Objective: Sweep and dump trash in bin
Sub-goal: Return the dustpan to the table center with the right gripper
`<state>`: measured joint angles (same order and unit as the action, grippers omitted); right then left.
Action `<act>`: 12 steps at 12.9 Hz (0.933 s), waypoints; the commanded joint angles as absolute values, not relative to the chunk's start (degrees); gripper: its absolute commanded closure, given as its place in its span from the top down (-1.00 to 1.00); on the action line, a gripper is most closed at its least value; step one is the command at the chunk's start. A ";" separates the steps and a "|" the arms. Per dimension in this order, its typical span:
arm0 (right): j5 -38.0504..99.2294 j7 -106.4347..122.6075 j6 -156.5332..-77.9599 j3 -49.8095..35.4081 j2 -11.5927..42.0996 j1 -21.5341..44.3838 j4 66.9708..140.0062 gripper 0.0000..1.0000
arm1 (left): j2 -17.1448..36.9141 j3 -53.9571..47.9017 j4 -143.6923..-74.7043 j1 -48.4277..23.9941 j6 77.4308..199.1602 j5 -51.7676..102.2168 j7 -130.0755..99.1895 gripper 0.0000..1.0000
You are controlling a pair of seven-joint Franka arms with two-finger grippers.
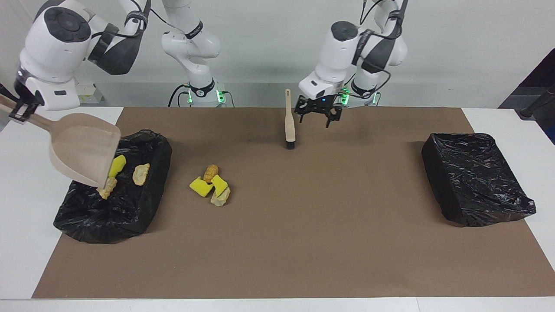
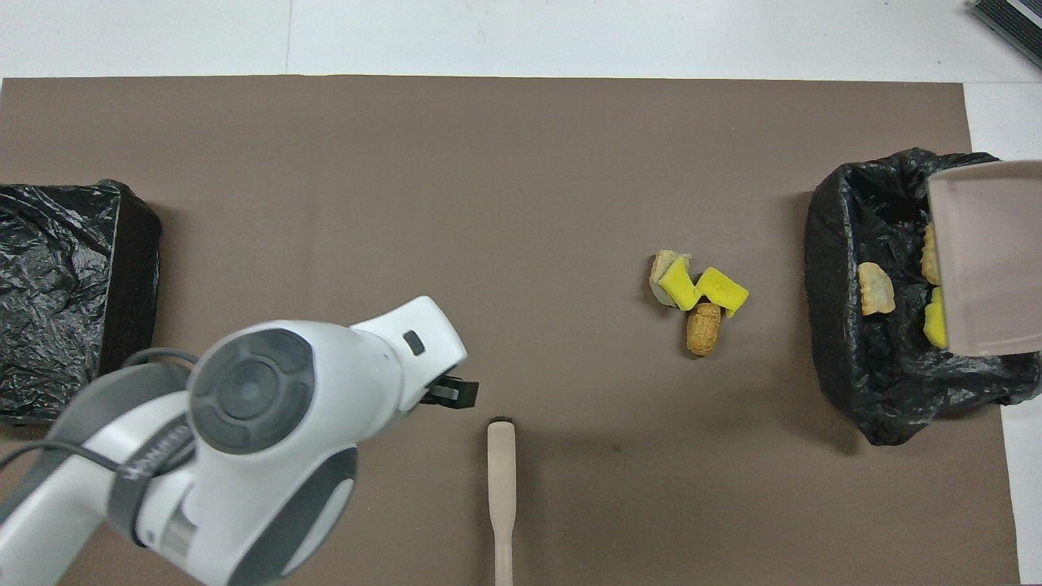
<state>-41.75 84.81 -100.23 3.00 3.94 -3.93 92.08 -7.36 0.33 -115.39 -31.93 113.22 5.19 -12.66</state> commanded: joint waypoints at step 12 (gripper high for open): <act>-5.47 3.86 -99.03 2.11 9.13 23.00 93.96 -1.00 | -1.52 -0.09 -83.88 -5.19 88.70 2.99 13.01 1.00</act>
<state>-9.07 15.24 -96.32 1.84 6.82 19.86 94.22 -6.29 0.67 -91.27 -5.91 92.95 4.33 12.67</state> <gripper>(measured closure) 0.683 0.000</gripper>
